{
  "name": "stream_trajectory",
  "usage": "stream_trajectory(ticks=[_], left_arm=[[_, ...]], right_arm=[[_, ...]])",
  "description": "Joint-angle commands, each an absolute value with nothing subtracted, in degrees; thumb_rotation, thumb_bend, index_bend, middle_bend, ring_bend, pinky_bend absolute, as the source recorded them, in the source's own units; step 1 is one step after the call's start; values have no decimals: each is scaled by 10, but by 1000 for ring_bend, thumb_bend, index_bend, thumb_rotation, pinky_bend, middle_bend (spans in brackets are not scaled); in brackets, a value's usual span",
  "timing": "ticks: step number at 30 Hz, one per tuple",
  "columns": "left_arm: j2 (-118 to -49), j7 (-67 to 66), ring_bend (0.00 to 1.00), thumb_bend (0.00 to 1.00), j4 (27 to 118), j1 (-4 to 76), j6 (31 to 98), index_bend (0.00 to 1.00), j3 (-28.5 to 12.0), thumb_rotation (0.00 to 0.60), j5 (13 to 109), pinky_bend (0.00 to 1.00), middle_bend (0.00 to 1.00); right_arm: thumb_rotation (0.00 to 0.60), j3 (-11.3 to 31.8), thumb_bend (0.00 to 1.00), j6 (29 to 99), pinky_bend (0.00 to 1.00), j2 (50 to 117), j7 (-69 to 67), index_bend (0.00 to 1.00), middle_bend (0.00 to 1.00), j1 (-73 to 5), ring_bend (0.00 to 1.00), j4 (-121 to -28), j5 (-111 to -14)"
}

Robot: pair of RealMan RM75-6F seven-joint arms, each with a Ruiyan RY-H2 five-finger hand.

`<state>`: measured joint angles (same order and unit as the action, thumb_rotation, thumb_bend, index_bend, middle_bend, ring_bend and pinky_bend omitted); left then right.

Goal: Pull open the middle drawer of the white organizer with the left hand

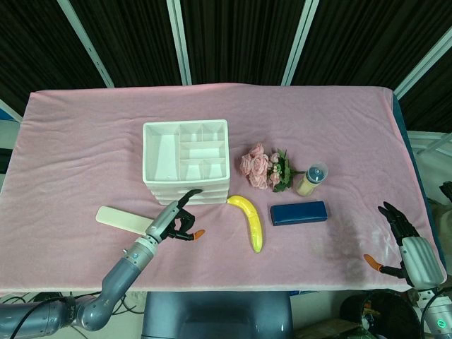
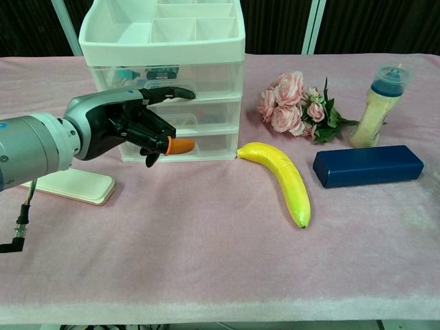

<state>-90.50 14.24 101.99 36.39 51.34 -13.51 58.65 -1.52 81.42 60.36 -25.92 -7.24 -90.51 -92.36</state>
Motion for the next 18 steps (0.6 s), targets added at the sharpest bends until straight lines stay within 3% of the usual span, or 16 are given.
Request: stream_trajectory(ticks=[1,18], left_arm=[[-903,144,800,274,1024,362,513,157,-134,600,590,688,876],[-874,146,800,274,1067,338,518,169,-96,600,630,688,876]], right_arm=[[600,-15,126,814,146,604,-259,0,0,-72,11,-905,-924],[600,-15,126,816,146,604,-258,0,0,-71,12,-906,-924]])
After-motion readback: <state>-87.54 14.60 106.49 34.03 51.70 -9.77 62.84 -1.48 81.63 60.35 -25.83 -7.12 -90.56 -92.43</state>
